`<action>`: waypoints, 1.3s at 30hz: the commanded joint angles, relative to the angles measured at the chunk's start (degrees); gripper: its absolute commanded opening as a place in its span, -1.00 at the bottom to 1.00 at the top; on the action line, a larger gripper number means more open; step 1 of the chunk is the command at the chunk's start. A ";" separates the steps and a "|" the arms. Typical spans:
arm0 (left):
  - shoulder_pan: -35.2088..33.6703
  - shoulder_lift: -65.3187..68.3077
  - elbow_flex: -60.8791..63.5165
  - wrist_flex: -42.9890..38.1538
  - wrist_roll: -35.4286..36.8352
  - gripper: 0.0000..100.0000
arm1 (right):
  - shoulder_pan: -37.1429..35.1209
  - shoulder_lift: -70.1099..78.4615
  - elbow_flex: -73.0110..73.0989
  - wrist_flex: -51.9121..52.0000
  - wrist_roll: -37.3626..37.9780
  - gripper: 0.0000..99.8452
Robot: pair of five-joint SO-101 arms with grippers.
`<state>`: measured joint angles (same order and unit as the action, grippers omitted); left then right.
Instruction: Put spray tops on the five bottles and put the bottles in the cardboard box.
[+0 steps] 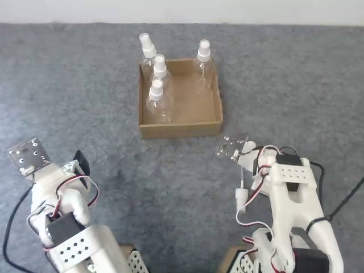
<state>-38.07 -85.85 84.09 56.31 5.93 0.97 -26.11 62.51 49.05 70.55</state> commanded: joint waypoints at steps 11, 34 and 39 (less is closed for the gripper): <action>-0.18 -0.70 -0.66 -1.85 -0.09 -0.51 | -14.02 -2.77 2.37 -2.15 -8.88 -0.94; -0.26 -0.70 -0.66 -1.85 -0.09 -0.51 | -32.22 -2.86 -10.37 11.65 -24.79 -0.94; -0.26 -0.70 -0.66 -1.85 -0.09 -0.51 | -32.13 -2.95 -15.65 18.68 -25.58 -0.94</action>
<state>-38.07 -85.85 84.09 56.31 5.93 -30.95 -27.60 52.13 64.26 46.29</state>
